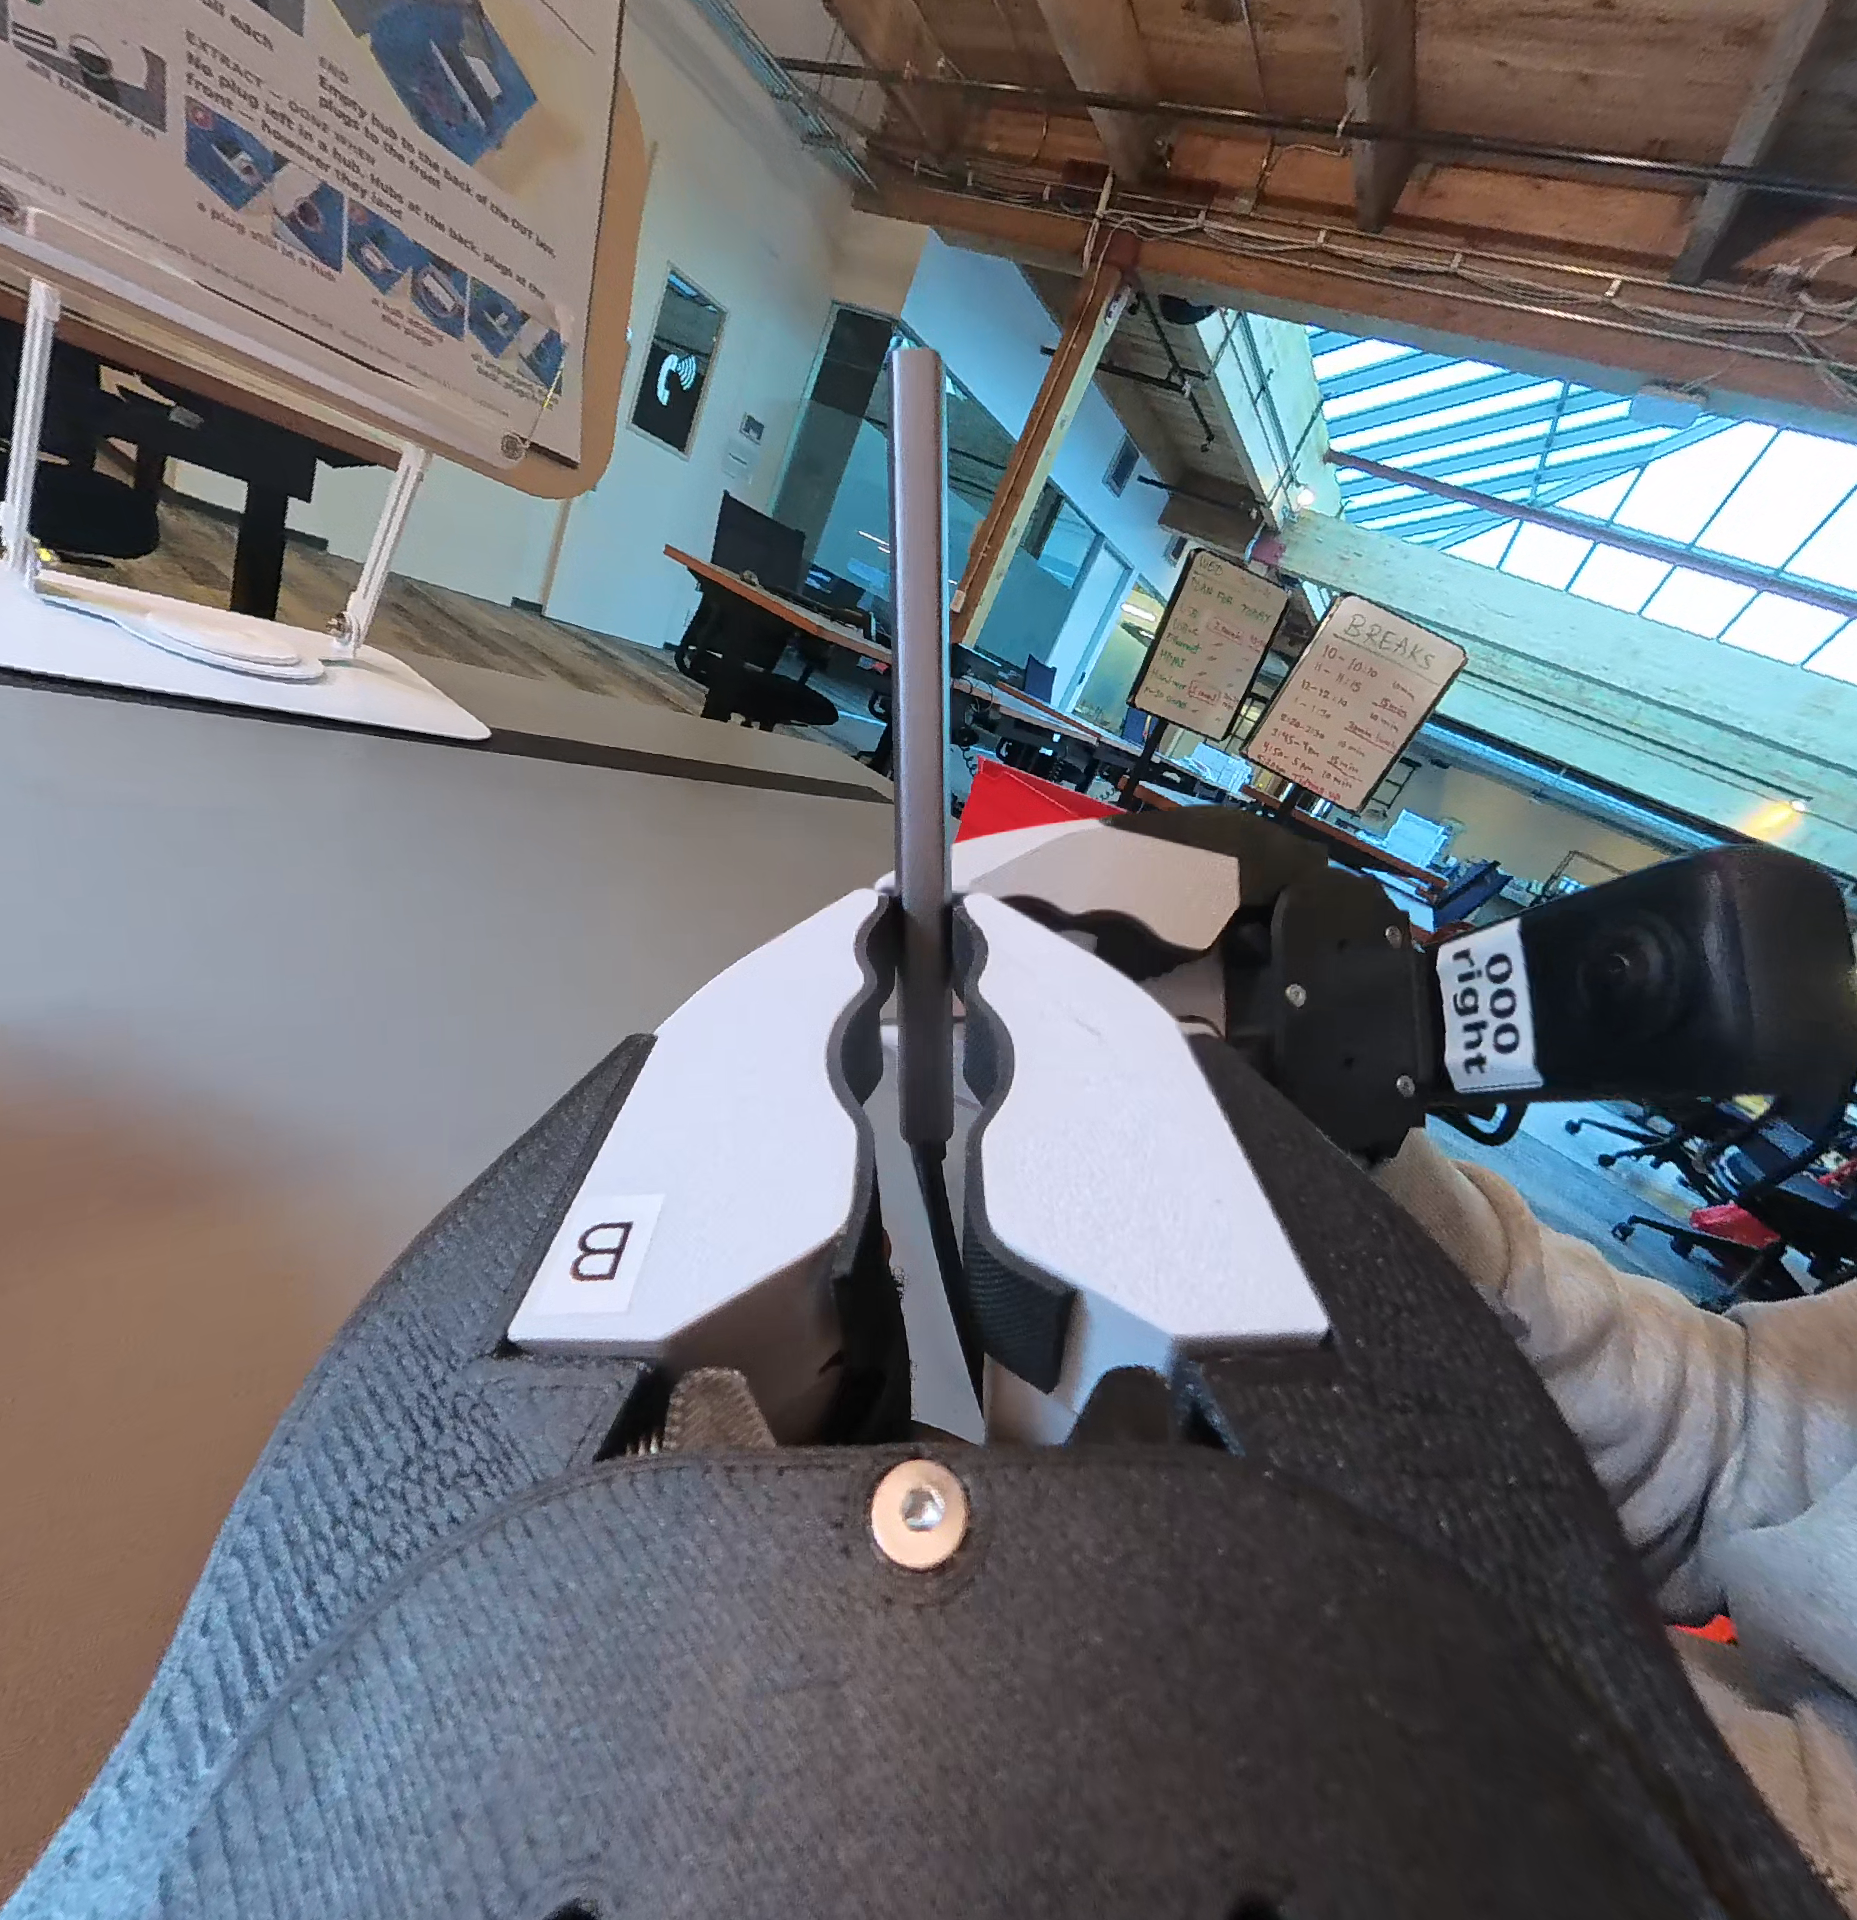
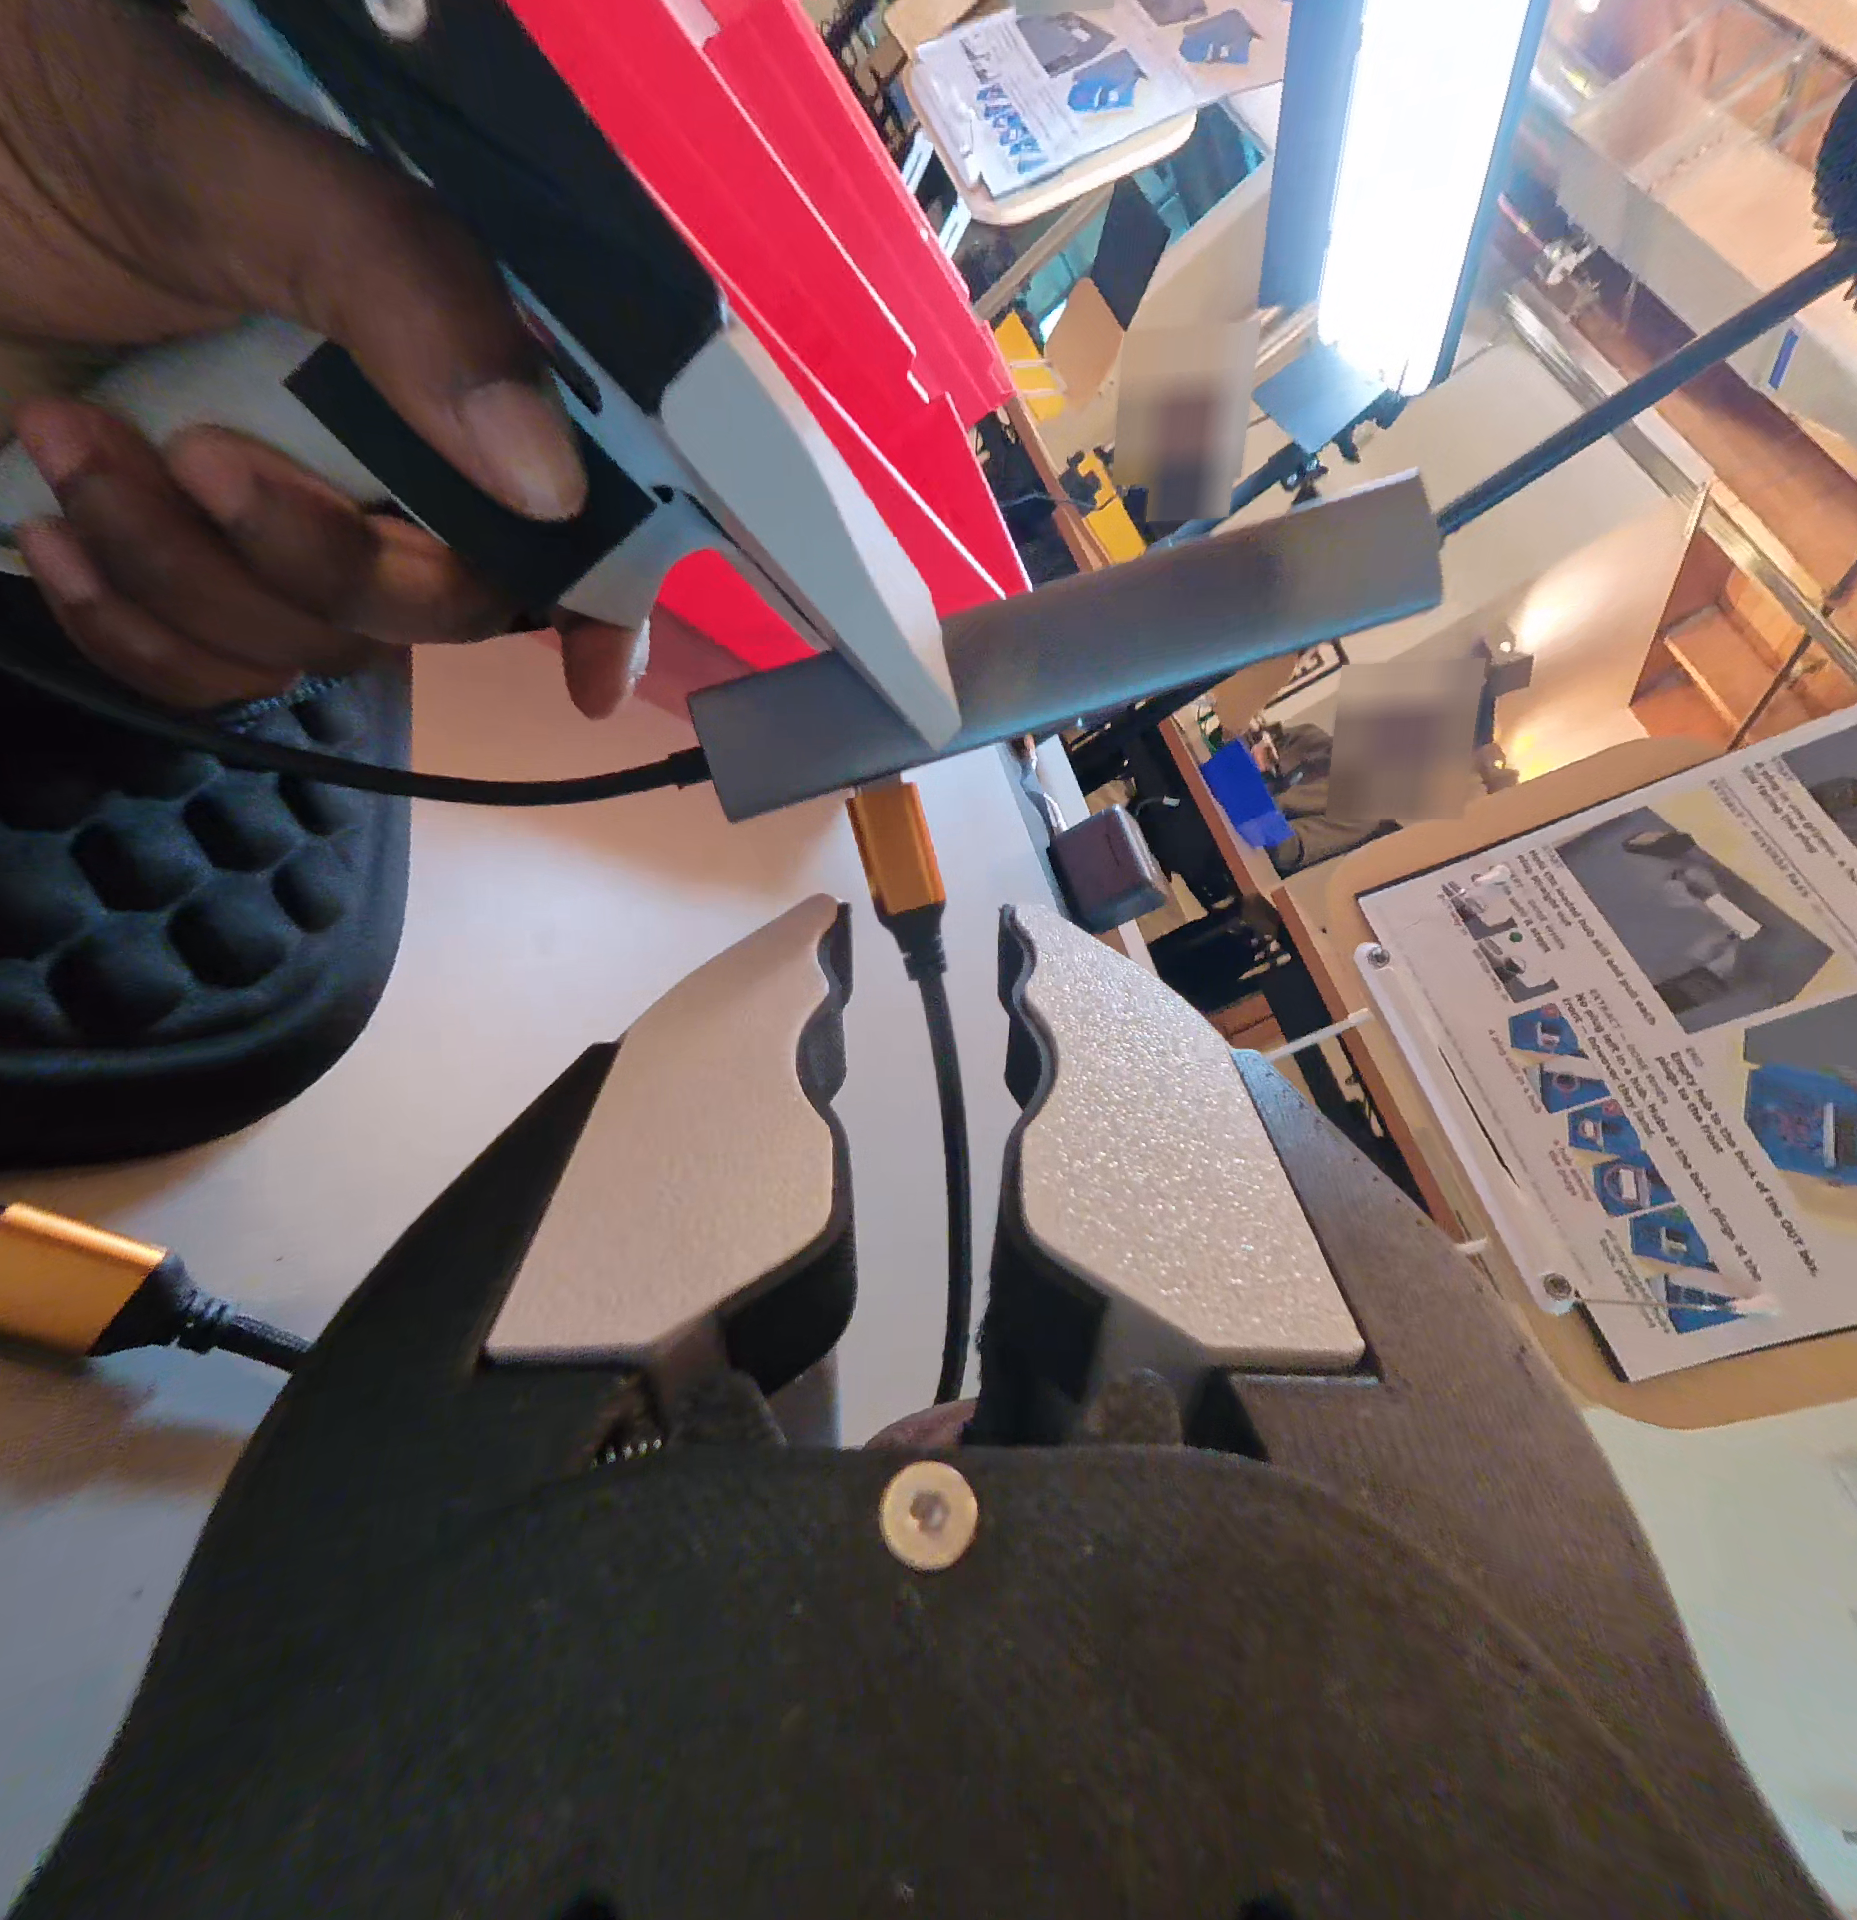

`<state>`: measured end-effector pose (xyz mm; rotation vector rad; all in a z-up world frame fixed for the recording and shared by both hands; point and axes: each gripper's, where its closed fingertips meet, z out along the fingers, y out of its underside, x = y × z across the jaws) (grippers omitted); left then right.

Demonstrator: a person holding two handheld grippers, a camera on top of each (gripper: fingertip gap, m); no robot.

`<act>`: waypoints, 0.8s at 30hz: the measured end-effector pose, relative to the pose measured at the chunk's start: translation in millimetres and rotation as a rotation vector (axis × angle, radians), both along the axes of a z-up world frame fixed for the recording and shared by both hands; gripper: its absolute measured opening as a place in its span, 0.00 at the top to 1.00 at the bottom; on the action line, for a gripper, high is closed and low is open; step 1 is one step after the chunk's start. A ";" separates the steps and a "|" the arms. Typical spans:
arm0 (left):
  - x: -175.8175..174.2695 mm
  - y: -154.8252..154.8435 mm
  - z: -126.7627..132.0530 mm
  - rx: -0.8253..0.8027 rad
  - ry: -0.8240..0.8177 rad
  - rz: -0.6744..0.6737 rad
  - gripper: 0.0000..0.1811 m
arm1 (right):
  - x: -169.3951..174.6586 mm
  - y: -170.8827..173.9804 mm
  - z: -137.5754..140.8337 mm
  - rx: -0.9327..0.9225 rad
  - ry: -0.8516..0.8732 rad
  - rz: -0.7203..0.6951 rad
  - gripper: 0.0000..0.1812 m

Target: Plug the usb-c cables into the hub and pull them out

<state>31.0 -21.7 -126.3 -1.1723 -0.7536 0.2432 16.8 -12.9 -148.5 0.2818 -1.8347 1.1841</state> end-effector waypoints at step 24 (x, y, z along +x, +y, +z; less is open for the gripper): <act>1.6 14.7 -9.4 -0.291 0.123 0.131 0.95 | -4.0 -5.6 1.0 0.073 0.217 -0.045 0.93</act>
